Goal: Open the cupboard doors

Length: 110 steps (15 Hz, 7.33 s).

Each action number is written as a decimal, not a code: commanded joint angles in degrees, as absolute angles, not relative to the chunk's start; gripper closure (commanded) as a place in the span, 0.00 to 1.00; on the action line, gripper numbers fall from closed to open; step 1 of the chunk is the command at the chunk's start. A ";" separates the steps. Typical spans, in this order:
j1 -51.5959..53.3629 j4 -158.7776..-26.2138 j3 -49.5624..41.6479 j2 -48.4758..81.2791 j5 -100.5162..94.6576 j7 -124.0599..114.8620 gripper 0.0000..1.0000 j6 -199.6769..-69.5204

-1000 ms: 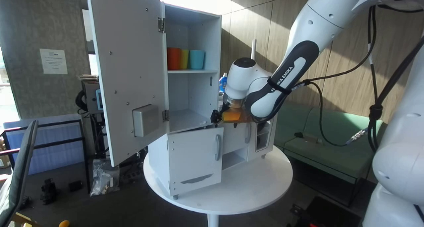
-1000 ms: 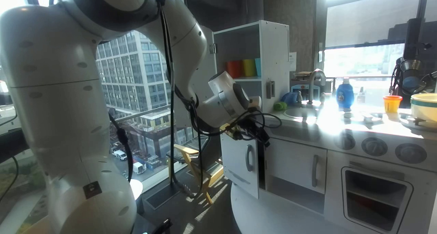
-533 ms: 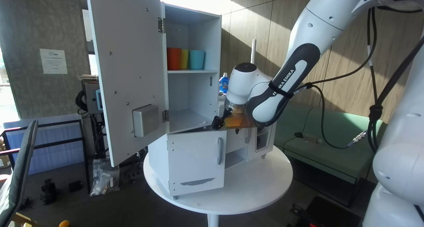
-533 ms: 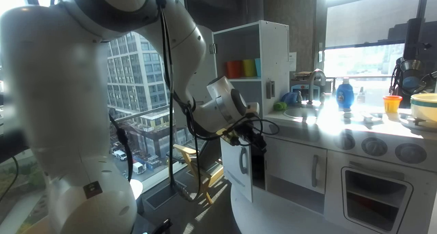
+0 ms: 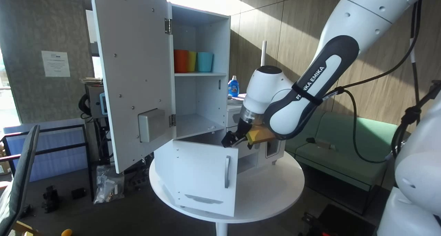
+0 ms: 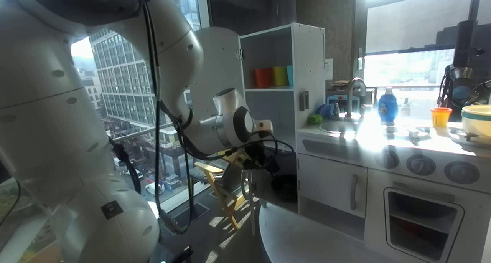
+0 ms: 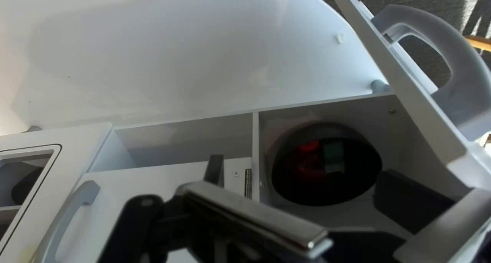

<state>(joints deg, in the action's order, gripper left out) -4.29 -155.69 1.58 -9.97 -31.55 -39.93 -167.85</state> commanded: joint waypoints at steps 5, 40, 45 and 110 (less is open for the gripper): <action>20.91 -158.46 -11.72 -12.65 -8.00 -10.55 0.00 -171.87; 54.93 -139.91 -80.41 -13.98 43.02 74.33 0.00 -160.28; 68.51 -137.43 -96.01 -13.60 39.23 73.35 0.00 -158.91; 13.22 -133.79 -39.29 -4.81 -1.52 67.21 0.00 -140.57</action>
